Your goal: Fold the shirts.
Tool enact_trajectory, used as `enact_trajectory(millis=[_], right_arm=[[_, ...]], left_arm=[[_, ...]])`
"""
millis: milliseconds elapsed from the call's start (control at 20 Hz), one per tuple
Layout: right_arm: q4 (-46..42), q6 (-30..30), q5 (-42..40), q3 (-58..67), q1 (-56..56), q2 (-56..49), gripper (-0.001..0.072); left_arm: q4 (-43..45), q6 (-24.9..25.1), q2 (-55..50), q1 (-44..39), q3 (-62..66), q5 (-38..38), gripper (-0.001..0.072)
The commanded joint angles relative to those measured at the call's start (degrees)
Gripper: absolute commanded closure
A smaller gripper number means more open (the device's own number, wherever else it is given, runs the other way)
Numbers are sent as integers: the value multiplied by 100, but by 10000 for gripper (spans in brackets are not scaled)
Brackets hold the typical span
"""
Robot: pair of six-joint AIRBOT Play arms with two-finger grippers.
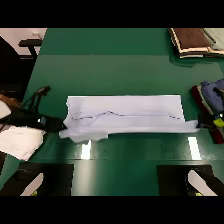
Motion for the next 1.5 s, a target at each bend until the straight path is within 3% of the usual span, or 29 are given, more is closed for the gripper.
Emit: enact_trajectory(millis=[0,250,300,350,400,500,550,700,750,800,1050,1150,1200,1250,1300,1450], right_arm=[[713,50,-555,942,212,-1198,698],[1530,42,-863,1985,212,-2656,696],[1687,-2,-855,2146,210,-2861,658],[1884,-173,-844,2264,166,-3003,501],[2153,-389,-824,2374,85,-3102,414],[2610,-721,-730,2500,-114,-3150,306],[2660,-855,-636,2483,-262,-3123,234],[2647,-1062,-492,1943,-835,-2994,183],[2658,-1163,-507,1722,-1023,-2999,181],[2660,-1257,-535,1499,-1207,-3038,182],[2927,-1429,-601,1058,-1344,-3563,193],[3121,-1464,-706,1062,-1082,-3770,233],[3110,-1471,-763,1069,-916,-3834,353],[3104,-1602,-809,1071,-743,-3856,547],[3104,-1779,-802,1119,-643,-3838,689],[3189,-1759,-575,1576,-566,-3469,698]], left_arm=[[153,533,-1226,4,791,1167,684],[146,678,-2931,4,1808,1917,683],[144,656,-3084,4,1902,1965,674],[146,636,-3161,4,1965,1985,394],[149,551,-3169,4,2002,2041,136],[153,485,-3156,4,2216,1908,228],[146,485,-3143,4,2337,1792,228],[-118,476,-3069,2,2448,1572,257],[-339,498,-3073,2,2448,1554,563],[-509,540,-3073,-46,2448,1576,685],[-586,310,-3091,-918,2420,2052,684],[-590,52,-3213,-1346,2424,2358,685],[-614,-11,-3329,-1552,2426,2446,685],[-629,-109,-3469,-1744,2426,2538,685],[-708,-125,-3626,-1947,2426,2677,685],[-885,-114,-4179,-2415,2765,2861,685]])
